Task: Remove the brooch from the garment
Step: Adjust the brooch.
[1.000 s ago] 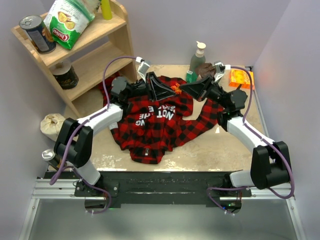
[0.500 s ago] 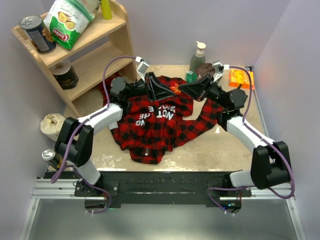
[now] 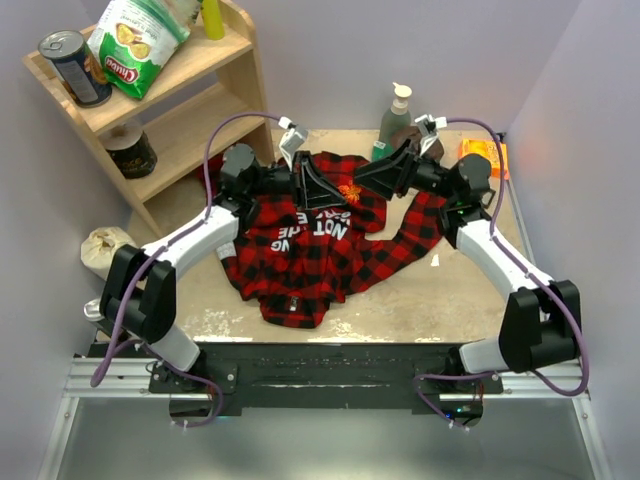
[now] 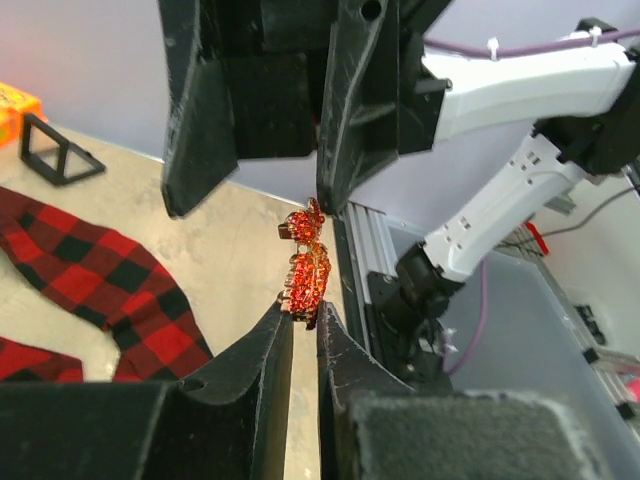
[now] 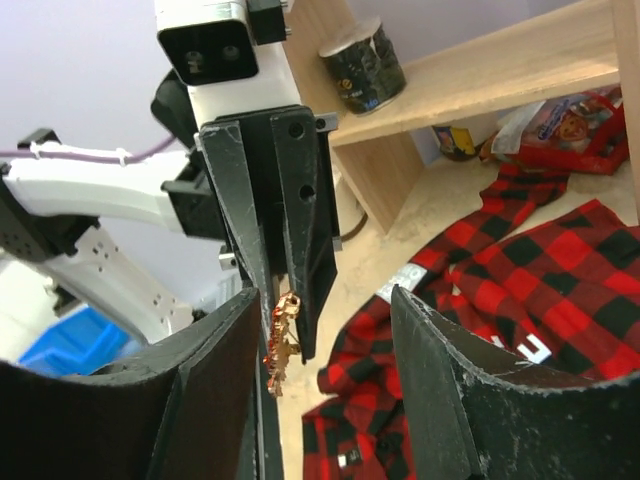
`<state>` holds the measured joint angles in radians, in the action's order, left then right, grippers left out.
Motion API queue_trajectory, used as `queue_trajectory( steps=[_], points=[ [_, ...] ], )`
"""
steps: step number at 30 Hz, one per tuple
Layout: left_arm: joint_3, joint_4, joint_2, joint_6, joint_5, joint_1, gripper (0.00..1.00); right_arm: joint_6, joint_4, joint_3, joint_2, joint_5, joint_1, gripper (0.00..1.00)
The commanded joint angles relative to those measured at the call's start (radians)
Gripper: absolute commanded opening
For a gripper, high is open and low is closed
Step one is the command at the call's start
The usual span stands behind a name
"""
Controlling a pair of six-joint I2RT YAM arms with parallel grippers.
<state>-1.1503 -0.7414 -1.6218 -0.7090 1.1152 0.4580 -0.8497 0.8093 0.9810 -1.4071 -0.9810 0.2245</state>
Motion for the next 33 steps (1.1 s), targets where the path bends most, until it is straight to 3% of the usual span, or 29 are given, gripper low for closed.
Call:
queue_trajectory(
  steps=[1, 3, 6, 7, 11, 12, 14, 15, 16, 19, 21, 23, 24, 28, 33],
  points=[
    [-0.078, 0.224, 0.057, 0.223, 0.092, -0.018, 0.00, 0.104, -0.132, 0.097, -0.007, -0.195, -0.043, 0.58],
    [-0.139, 0.457, 0.053, 0.342, 0.118, -0.027, 0.00, 0.171, -0.224, 0.128, 0.002, -0.248, -0.057, 0.58],
    [-0.239, 0.808, 0.037, 0.678, 0.110, -0.030, 0.00, 0.484, -0.577, 0.178, 0.031, -0.315, -0.060, 0.57],
    [-0.265, 0.882, 0.028, 0.734, 0.100, -0.031, 0.00, 0.656, -0.758, 0.191, 0.034, -0.317, -0.059, 0.57],
    [-0.417, 1.312, -0.045, 1.004, 0.091, -0.030, 0.00, 0.823, -0.941, 0.214, 0.025, -0.360, -0.057, 0.56],
    [-0.486, 1.382, -0.085, 1.098, 0.083, -0.030, 0.00, 0.931, -0.991, 0.240, 0.014, -0.355, -0.057, 0.56],
    [-0.560, 1.594, -0.130, 1.207, 0.043, -0.028, 0.00, 1.099, -1.261, 0.292, -0.007, -0.305, -0.045, 0.54],
    [-0.613, 1.647, -0.163, 1.276, 0.031, -0.028, 0.00, 1.284, -1.365, 0.350, -0.024, -0.300, -0.039, 0.53],
    [-0.633, 1.694, -0.177, 1.310, 0.017, -0.024, 0.00, 1.360, -1.539, 0.373, -0.050, -0.295, -0.030, 0.52],
    [-0.666, 1.827, -0.201, 1.399, -0.040, -0.007, 0.00, 1.547, -1.726, 0.413, -0.073, -0.340, -0.011, 0.46],
    [-0.658, 1.867, -0.196, 1.436, -0.060, -0.001, 0.00, 1.566, -1.725, 0.395, -0.063, -0.349, -0.010, 0.42],
    [-0.669, 1.921, -0.199, 1.467, -0.101, 0.013, 0.00, 1.475, -1.595, 0.358, -0.012, -0.317, -0.004, 0.40],
    [-0.686, 1.941, -0.205, 1.493, -0.118, 0.019, 0.00, 1.333, -1.417, 0.287, 0.023, -0.232, 0.004, 0.40],
    [-0.709, 2.019, -0.216, 1.540, -0.175, 0.051, 0.00, 1.065, -1.021, 0.075, 0.189, -0.059, 0.055, 0.42],
    [-0.703, 2.056, -0.213, 1.562, -0.245, 0.099, 0.00, 1.034, -1.079, 0.116, 0.133, -0.142, 0.088, 0.36]
  ],
)
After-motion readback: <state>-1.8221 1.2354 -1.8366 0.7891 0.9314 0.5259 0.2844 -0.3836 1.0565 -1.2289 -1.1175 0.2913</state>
